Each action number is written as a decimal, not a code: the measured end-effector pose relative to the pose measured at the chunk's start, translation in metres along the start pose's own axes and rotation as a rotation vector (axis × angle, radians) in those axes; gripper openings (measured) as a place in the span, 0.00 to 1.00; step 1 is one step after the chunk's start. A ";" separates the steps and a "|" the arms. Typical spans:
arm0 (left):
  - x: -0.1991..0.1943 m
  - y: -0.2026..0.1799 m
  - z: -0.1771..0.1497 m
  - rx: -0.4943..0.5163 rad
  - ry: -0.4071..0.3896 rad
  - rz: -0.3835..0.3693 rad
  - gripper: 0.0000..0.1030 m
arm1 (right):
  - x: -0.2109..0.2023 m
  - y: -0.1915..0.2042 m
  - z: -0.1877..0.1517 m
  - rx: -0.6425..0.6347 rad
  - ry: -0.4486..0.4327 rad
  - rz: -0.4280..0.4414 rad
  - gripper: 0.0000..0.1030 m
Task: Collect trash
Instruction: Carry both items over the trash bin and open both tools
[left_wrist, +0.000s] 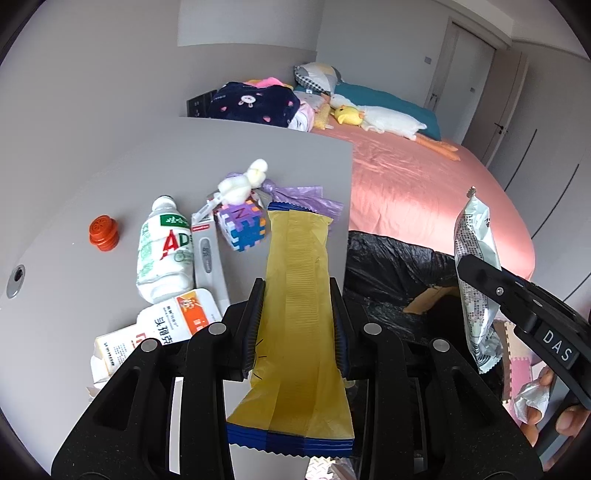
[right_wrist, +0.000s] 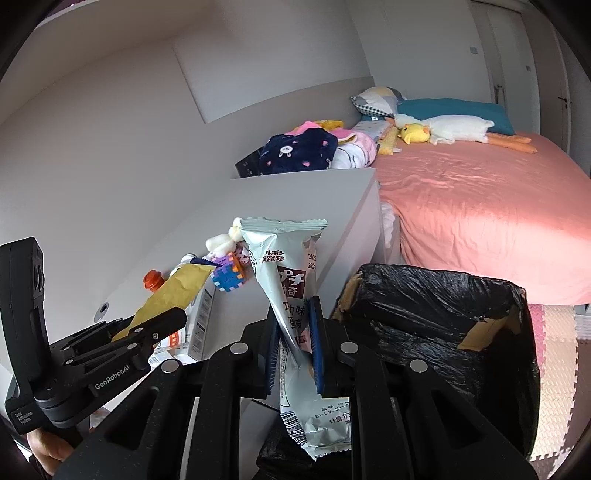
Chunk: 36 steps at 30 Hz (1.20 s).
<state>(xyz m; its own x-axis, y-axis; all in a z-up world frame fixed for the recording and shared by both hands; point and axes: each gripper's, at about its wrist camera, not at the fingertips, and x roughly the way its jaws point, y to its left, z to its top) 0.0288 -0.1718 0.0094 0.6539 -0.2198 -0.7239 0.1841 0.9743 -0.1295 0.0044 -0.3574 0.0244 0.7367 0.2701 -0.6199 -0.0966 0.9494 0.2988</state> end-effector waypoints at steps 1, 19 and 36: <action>0.001 -0.004 0.000 0.007 0.002 -0.005 0.31 | -0.002 -0.003 -0.001 0.005 -0.002 -0.005 0.15; 0.015 -0.066 0.001 0.099 0.046 -0.101 0.31 | -0.028 -0.055 -0.004 0.066 -0.022 -0.102 0.15; 0.039 -0.109 -0.007 0.197 0.121 -0.179 0.31 | -0.031 -0.100 -0.007 0.143 -0.002 -0.188 0.15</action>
<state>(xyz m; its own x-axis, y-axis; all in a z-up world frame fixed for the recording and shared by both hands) 0.0284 -0.2864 -0.0094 0.5084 -0.3685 -0.7783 0.4353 0.8898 -0.1369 -0.0134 -0.4600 0.0090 0.7344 0.0900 -0.6727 0.1384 0.9505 0.2783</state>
